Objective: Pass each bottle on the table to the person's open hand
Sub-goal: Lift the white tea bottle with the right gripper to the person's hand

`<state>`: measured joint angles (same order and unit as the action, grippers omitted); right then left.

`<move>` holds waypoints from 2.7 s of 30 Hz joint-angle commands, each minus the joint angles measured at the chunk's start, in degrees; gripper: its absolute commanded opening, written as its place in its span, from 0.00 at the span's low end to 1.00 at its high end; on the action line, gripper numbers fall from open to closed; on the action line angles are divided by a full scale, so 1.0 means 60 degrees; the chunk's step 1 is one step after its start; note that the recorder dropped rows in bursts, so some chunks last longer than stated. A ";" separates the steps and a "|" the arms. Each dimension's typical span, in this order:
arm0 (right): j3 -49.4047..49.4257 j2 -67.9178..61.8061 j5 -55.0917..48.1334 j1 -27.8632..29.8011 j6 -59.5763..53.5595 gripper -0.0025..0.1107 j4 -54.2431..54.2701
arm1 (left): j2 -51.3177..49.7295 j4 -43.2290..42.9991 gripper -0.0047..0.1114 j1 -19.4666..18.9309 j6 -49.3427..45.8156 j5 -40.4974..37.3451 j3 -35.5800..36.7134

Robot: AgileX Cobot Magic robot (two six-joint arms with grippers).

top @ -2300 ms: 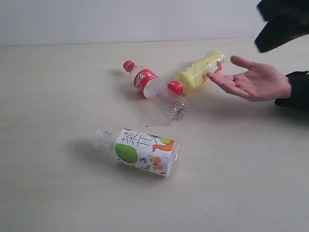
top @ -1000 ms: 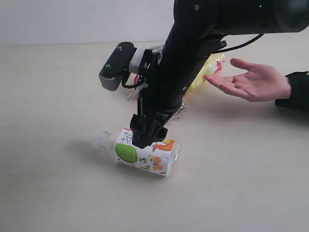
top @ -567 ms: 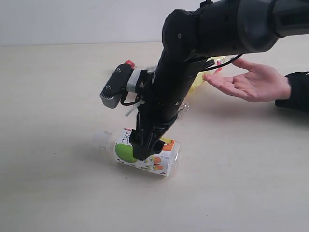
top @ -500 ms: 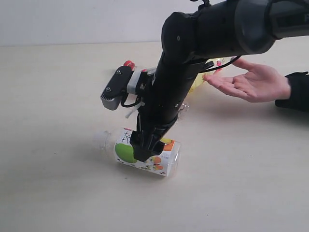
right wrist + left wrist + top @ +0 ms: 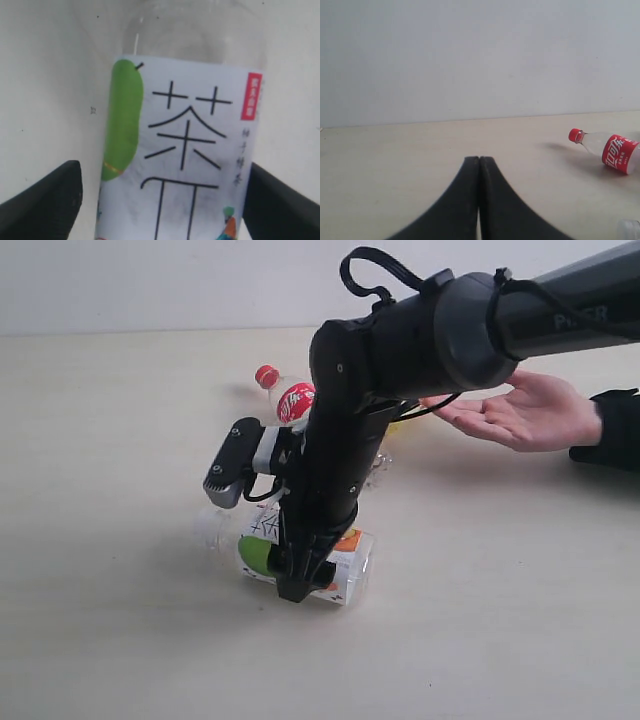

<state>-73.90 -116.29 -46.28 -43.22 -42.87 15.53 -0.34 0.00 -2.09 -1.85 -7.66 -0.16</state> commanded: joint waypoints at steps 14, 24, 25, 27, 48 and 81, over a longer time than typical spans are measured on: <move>-0.0049 -0.0390 0.0057 -0.0021 0.1398 0.37 -0.0145 | 0.0057 0.0000 0.04 -0.0009 -0.0007 0.0074 0.0026; -0.0049 0.1767 -0.0837 -0.0021 0.1715 0.02 0.0236 | 0.0057 0.0000 0.04 -0.0009 -0.0007 0.0074 0.0026; -0.0049 0.2154 -0.1030 -0.0021 0.2071 0.02 0.0085 | 0.0057 0.0000 0.04 -0.0009 -0.0007 0.0074 0.0026; -0.0049 0.3119 -0.1194 0.0163 0.3449 0.02 -0.1140 | 0.0057 0.0000 0.04 -0.0009 -0.0007 0.0074 0.0026; -0.0049 0.2118 -0.0907 0.5831 0.6038 0.02 -0.1902 | 0.0057 0.0000 0.04 -0.0009 -0.0007 0.0074 0.0026; -0.0049 0.1058 0.0109 0.5814 0.6327 0.71 -0.1930 | 0.0057 0.0000 0.04 -0.0009 -0.0007 0.0074 0.0026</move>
<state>-73.99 -109.63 -45.99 -8.54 -5.18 4.29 -0.34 0.00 -2.09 -1.85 -7.66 -0.16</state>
